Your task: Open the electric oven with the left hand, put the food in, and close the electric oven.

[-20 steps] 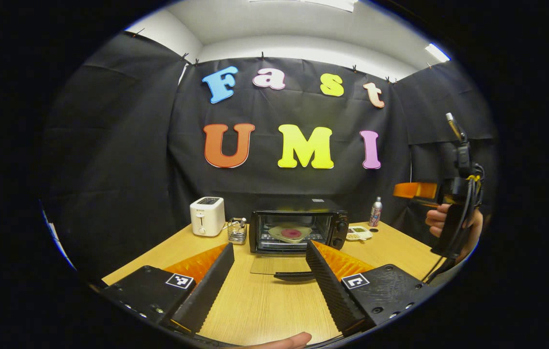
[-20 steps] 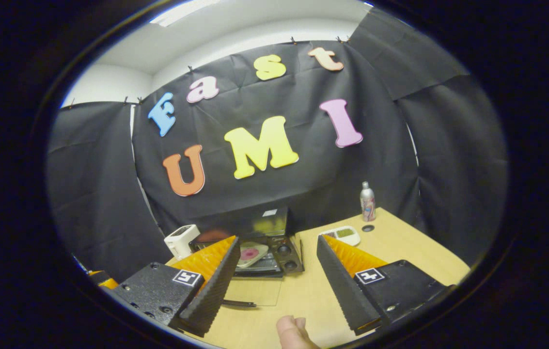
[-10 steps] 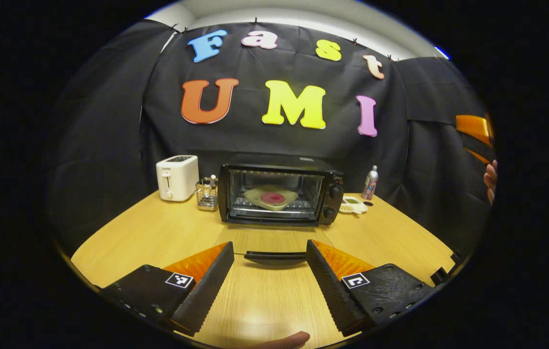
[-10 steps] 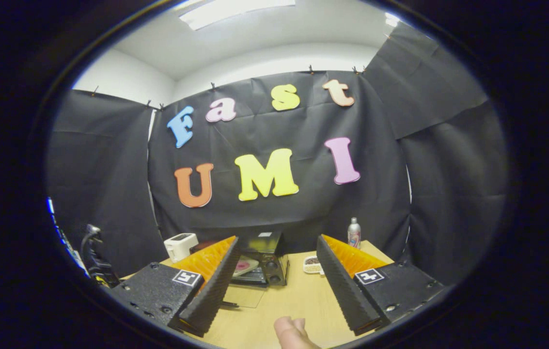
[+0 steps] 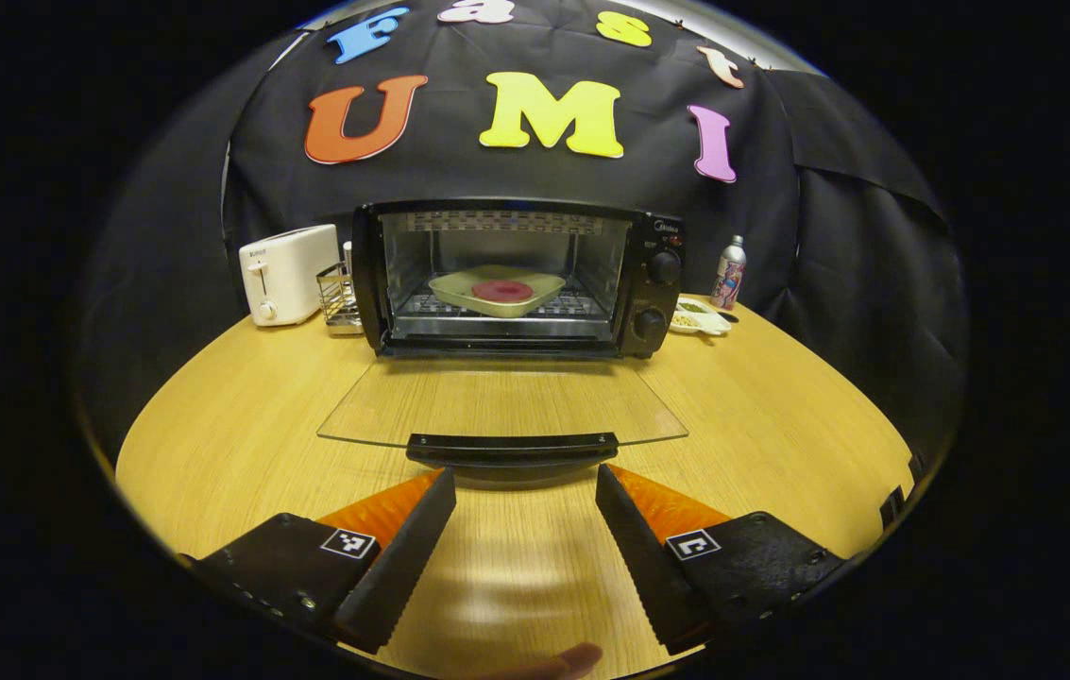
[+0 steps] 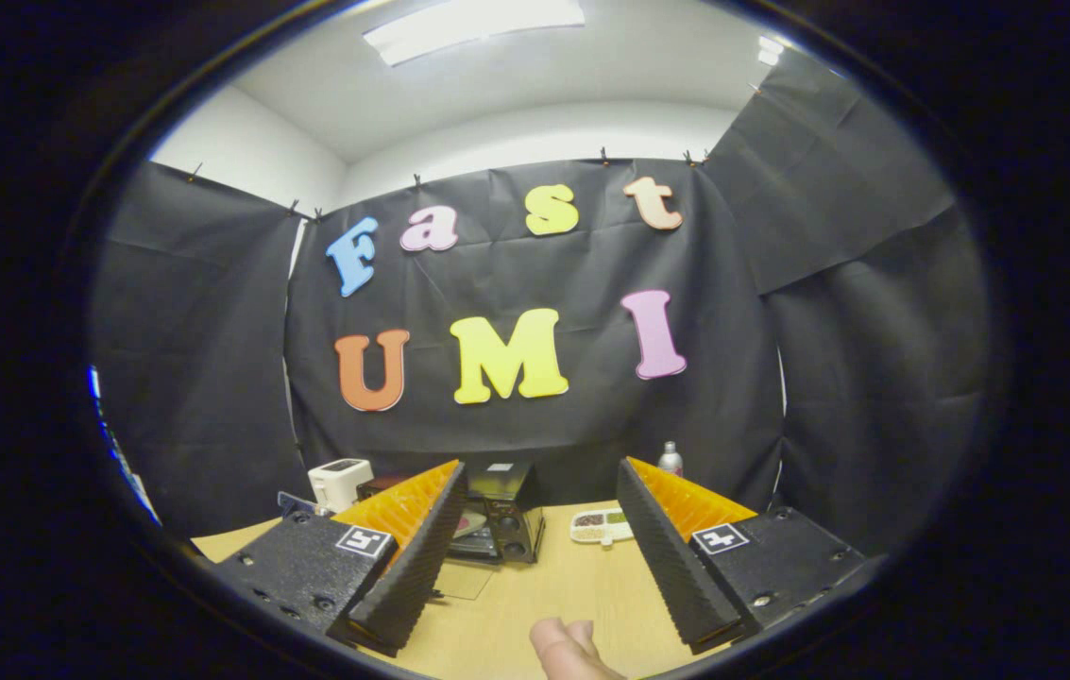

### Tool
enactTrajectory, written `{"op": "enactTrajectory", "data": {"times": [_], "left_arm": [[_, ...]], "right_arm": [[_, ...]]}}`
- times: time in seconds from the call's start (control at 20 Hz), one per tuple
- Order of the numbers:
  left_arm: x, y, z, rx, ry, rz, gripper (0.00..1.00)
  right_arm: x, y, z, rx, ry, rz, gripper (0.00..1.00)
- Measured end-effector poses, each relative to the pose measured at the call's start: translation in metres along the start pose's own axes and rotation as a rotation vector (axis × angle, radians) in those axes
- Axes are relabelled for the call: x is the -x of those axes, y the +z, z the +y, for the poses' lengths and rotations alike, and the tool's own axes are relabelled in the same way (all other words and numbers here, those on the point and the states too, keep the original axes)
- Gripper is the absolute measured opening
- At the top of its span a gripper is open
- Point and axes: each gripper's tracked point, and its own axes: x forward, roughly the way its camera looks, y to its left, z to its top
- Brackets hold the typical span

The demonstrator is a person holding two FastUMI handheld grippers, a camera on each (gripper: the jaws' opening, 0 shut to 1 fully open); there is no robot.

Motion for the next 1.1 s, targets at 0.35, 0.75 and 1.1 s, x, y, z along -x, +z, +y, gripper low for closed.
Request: {"op": "enactTrajectory", "data": {"times": [0.35, 0.75, 1.1], "left_arm": [[-0.026, -0.008, 0.006, 0.009, 0.027, 0.041, 0.95], [-0.027, 0.0, 0.011, 0.017, 0.031, 0.058, 0.95], [-0.019, 0.02, 0.009, 0.031, 0.041, 0.04, 0.95]], "right_arm": [[-0.003, -0.016, -0.015, 0.014, -0.007, 0.035, 0.96], [-0.003, -0.023, -0.019, -0.001, -0.016, 0.044, 0.96], [0.001, -0.02, -0.018, 0.022, -0.022, 0.036, 0.96]]}}
